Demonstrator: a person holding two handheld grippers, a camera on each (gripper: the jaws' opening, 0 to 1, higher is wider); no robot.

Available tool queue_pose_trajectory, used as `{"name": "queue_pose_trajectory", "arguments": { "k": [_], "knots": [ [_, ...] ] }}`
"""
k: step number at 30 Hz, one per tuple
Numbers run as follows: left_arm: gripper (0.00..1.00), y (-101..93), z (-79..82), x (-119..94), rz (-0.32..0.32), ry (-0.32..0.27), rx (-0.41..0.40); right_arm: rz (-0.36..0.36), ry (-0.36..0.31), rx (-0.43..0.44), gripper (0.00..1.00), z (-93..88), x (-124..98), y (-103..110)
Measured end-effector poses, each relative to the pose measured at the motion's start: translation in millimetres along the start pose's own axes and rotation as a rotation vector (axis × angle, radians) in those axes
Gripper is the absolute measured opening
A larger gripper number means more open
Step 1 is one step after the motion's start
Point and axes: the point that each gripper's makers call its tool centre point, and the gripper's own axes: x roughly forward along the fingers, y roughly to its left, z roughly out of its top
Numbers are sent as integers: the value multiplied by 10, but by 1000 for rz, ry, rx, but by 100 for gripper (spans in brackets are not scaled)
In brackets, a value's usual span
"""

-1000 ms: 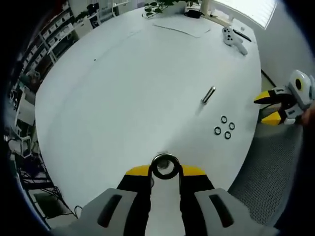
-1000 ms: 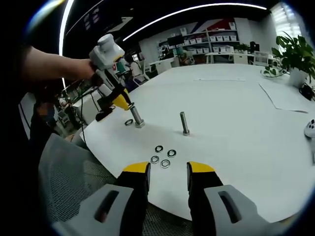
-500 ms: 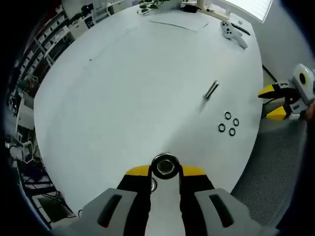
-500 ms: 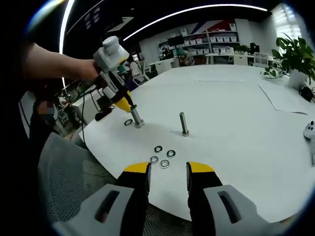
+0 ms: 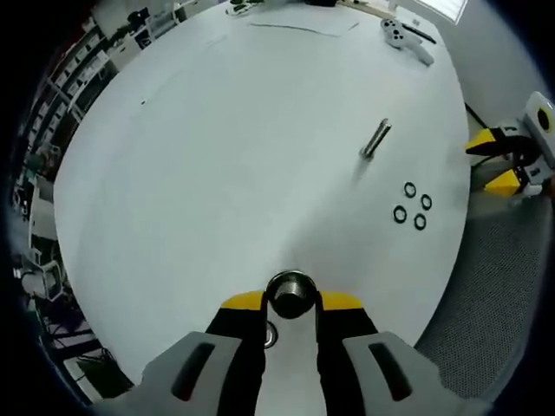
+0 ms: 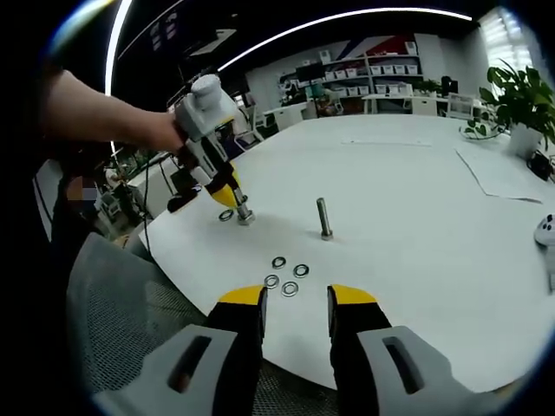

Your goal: Place the washer onto the threaded stud by aligning its center hole with the stud, sliding it down to the base, and recovering from edge contact or off-axis alignment until the washer reaches the visible bottom stop.

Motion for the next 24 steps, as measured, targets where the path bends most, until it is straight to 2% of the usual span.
{"name": "queue_pose_trajectory", "arguments": {
  "k": [13, 24],
  "knots": [
    [19, -13, -44, 188, -8, 28, 36, 1, 3, -3, 31, -6, 0, 1],
    [21, -8, -62, 195, -18, 17, 15, 2, 4, -6, 30, -10, -4, 17]
  ]
}}
